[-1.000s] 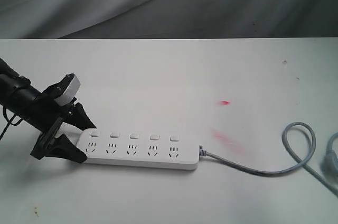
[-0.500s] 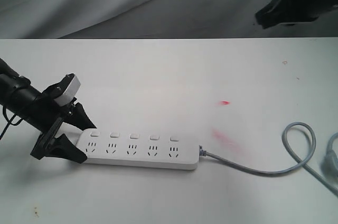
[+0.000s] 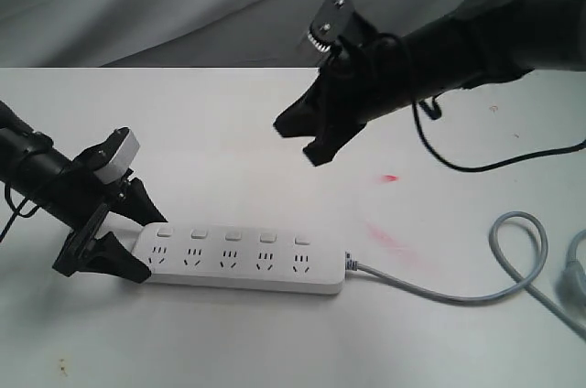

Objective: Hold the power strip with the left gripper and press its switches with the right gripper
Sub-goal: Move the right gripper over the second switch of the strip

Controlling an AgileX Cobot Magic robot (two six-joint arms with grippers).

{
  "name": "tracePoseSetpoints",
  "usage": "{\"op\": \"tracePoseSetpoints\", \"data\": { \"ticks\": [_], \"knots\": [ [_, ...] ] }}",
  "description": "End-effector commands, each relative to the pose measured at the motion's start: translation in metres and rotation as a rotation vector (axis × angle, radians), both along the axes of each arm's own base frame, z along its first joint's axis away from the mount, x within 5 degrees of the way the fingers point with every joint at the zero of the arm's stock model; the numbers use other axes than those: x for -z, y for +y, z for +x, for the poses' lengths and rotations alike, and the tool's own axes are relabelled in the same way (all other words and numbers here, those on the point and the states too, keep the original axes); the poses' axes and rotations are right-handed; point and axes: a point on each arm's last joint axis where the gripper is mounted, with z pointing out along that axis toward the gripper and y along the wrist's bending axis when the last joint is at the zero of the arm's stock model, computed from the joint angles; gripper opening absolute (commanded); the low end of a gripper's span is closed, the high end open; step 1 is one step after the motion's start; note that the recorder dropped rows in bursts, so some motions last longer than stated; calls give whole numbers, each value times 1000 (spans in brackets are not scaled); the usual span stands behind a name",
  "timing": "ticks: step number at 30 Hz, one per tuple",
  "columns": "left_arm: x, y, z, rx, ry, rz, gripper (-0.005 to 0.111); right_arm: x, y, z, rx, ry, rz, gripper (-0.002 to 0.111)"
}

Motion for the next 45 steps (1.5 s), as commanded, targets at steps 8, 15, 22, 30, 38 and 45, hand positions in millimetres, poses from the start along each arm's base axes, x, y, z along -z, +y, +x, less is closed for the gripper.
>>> {"op": "tracePoseSetpoints", "data": {
  "ticks": [8,15,22,30,38,45],
  "knots": [
    [1,1,1,11,-16,26,41,39,57,-21,-186,-47,-49,4],
    [1,1,1,11,-16,26,41,47,71,-16,-106,-55,64,58],
    [1,1,1,11,-16,26,41,47,77,-17,-119,-113,78,62],
    [1,1,1,11,-16,26,41,63,115,-5,-85,-124,24,62],
    [1,1,1,11,-16,26,41,80,134,11,-161,-20,-70,62],
    [1,1,1,11,-16,26,41,84,150,0,-222,-57,-103,62]
  ]
}}
